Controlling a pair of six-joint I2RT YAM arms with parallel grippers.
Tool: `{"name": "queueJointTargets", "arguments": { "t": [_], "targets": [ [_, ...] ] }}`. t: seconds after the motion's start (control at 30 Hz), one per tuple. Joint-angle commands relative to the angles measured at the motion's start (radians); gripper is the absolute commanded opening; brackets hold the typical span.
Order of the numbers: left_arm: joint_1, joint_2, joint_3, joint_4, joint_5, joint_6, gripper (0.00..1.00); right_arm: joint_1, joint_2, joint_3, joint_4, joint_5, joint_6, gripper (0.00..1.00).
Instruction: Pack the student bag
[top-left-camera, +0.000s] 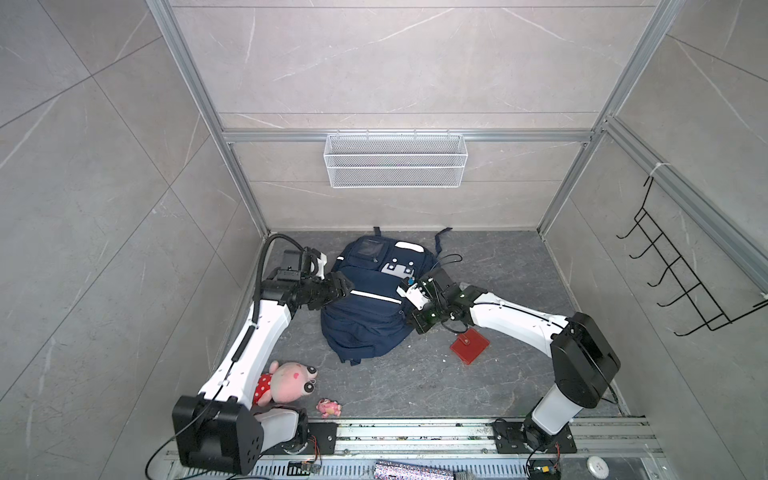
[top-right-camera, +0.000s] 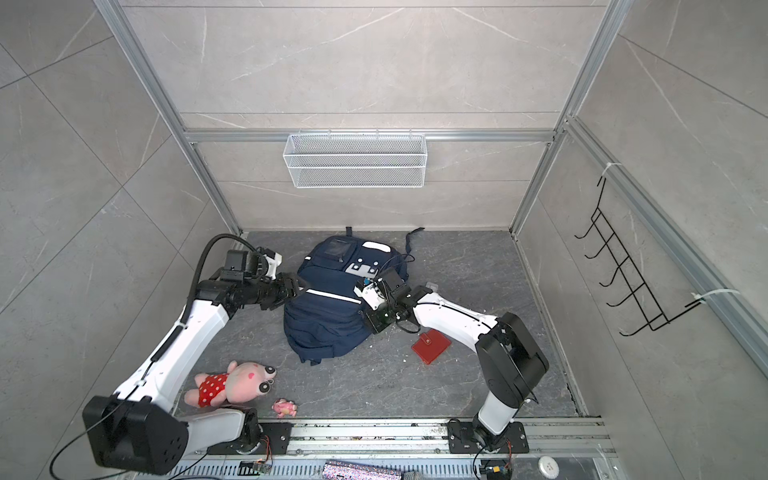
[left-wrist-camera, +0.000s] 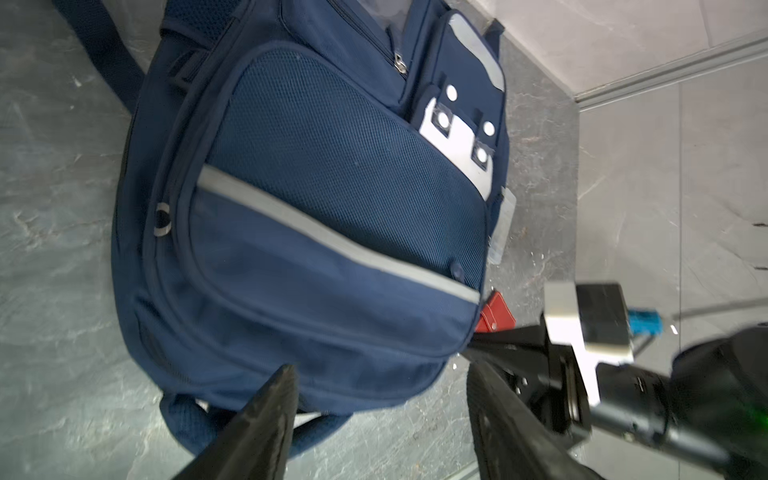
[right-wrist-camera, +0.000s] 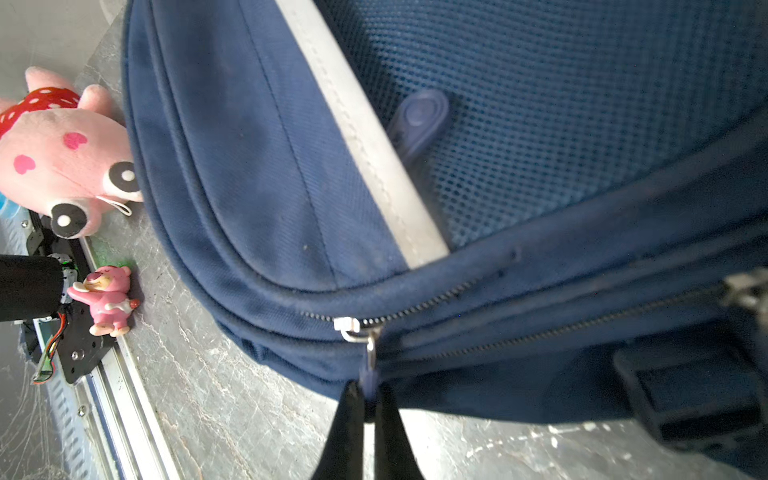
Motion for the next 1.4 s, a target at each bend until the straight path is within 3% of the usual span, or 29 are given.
{"name": "queueJointTargets", "arguments": {
  "t": [0.0, 0.17, 0.43, 0.6, 0.97, 1.37],
  "targets": [
    [0.001, 0.118, 0.137, 0.018, 0.037, 0.059, 0.68, -0.015, -0.036, -0.022, -0.021, 0.046, 0.037, 0.00],
    [0.002, 0.347, 0.351, -0.055, 0.038, 0.145, 0.69, -0.019, -0.053, -0.033, -0.029, 0.063, 0.056, 0.00],
    [0.023, 0.562, 0.513, -0.110, -0.012, 0.230, 0.69, -0.039, -0.066, -0.047, -0.063, 0.093, 0.075, 0.00],
    [0.023, 0.596, 0.478, -0.101, -0.024, 0.237, 0.69, -0.049, -0.062, -0.045, -0.072, 0.117, 0.084, 0.00],
    [0.020, 0.513, 0.256, 0.010, 0.030, 0.192, 0.65, -0.081, -0.032, -0.032, -0.085, 0.129, 0.086, 0.00],
    [0.011, 0.403, 0.080, 0.114, 0.111, 0.097, 0.17, -0.112, 0.010, 0.012, -0.101, 0.139, 0.025, 0.00]
  ]
}}
